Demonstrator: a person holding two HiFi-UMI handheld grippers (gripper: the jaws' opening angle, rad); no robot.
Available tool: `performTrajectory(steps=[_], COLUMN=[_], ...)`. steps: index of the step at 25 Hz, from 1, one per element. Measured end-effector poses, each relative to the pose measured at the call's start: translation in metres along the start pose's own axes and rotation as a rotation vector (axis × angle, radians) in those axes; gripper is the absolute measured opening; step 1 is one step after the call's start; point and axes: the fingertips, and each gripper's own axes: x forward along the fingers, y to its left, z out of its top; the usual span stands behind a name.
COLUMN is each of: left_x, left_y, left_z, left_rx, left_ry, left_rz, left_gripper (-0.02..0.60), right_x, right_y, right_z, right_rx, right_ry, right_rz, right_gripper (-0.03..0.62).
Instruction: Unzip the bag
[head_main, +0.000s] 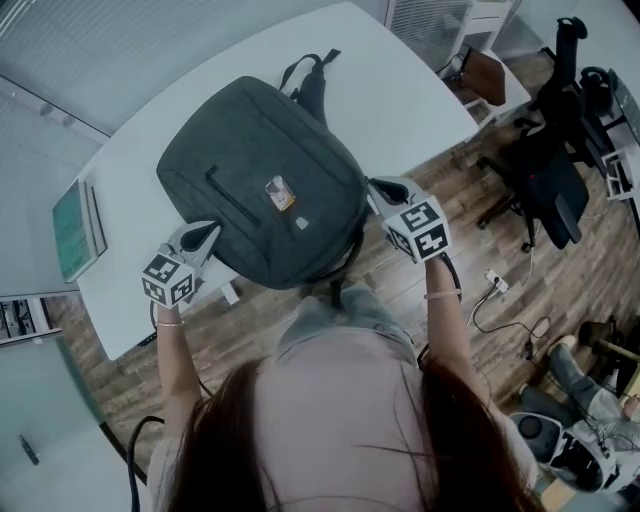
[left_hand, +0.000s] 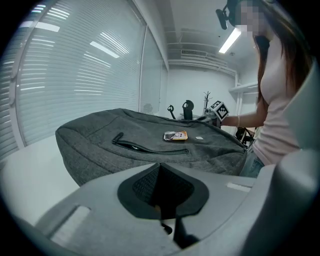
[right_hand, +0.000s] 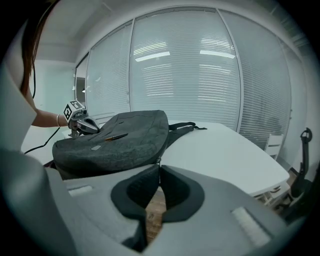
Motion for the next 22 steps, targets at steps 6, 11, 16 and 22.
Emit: performTrajectory(steps=[6,11,16,22], left_x=[0.004,0.004,0.003,0.003], left_y=[0.002,0.004,0.006,0.007], left_z=[0.001,0.002,0.002,0.002], left_rx=[-0.057,-0.061,-0.071,-0.077], left_ry=[0.04,0.037,0.019,-0.003], left_rz=[-0.007,0.013,0.045,0.08], left_gripper=[0.009,0.009,0.009,0.009], right_x=[0.007,0.012,0.018,0.027], right_y=[-0.007,-0.01,-0.013,-0.017], right_z=[0.004,0.009,0.012,0.016], right_rx=[-0.028,-0.04,-0.052,-0.072], right_ry=[0.004,0.001,0.001,0.004], right_rz=[0.062,0.102,0.129,0.147], right_gripper=[0.012,0.012,0.012,0.012])
